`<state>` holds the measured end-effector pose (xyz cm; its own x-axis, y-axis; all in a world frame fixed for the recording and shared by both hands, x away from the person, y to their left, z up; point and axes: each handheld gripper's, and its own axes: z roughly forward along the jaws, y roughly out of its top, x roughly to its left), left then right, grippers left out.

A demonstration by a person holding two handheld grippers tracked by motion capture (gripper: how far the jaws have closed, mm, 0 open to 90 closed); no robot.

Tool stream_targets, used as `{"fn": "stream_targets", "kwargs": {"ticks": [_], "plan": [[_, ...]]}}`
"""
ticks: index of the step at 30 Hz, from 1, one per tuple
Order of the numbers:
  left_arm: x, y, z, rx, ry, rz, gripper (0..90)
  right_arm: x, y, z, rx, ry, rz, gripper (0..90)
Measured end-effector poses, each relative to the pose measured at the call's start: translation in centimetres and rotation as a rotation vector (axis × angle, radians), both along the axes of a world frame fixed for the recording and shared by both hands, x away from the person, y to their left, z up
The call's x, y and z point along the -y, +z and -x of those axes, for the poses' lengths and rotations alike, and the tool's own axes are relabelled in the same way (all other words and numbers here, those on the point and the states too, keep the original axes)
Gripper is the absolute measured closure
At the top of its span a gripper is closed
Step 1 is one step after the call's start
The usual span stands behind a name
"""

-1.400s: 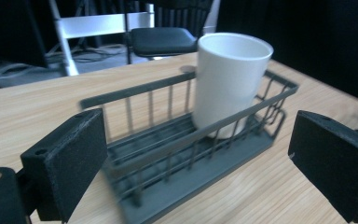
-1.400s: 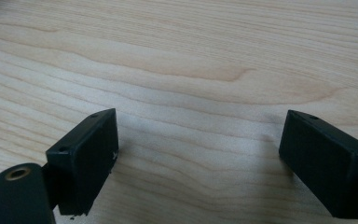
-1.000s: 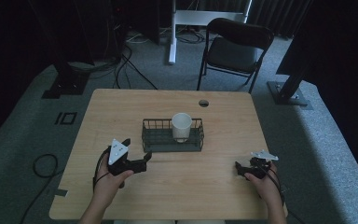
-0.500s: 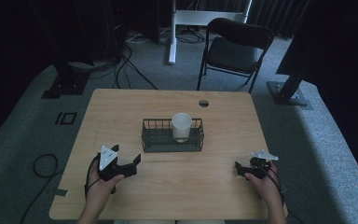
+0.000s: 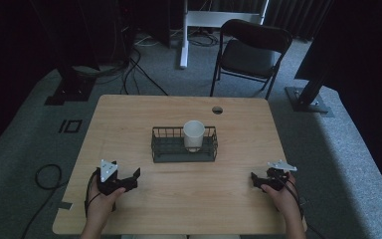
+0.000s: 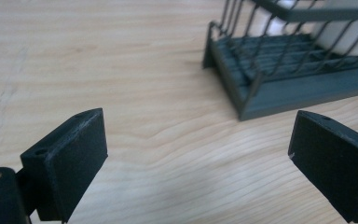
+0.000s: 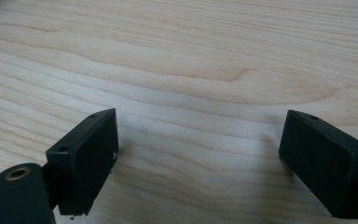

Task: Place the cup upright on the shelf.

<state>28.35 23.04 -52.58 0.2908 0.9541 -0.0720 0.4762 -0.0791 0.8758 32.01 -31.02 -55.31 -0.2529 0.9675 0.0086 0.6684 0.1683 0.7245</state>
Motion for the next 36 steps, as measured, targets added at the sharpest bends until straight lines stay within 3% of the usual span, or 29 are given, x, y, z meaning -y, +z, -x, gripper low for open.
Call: {"fn": "stream_targets", "kwargs": {"ticks": [8, 18, 24, 26, 32, 35, 36], "plan": [[-0.9, -1.0, 0.0, -0.033, 0.034, -0.029, 5.0, 0.0, 0.0, 0.0, 0.000, 0.000, 0.000, 11.4], [-1.5, -1.9, 0.0, -0.105, 0.076, -0.081, 4.9, 0.0, 0.0, 0.0, 0.000, -0.001, 0.000, 11.4], [-2.1, -1.9, 0.1, -0.135, 0.101, -0.080, 4.9, 0.0, 0.0, 0.0, 0.000, 0.000, 0.000, 11.4], [-2.2, -1.9, 0.1, -0.153, 0.104, -0.103, 4.9, 0.0, 0.0, 0.0, 0.000, 0.000, 0.000, 11.4], [-2.6, -2.1, 0.1, -0.185, 0.133, -0.116, 5.0, 0.0, 0.0, 0.0, 0.000, 0.000, 0.000, 11.4], [-2.6, -2.2, 0.1, -0.212, 0.136, -0.135, 4.9, 0.0, 0.0, 0.0, 0.000, 0.000, 0.000, 11.4], [-2.5, -2.3, 0.0, -0.239, 0.131, -0.147, 4.9, 0.0, 0.0, 0.0, 0.000, 0.000, 0.000, 11.4]]}}
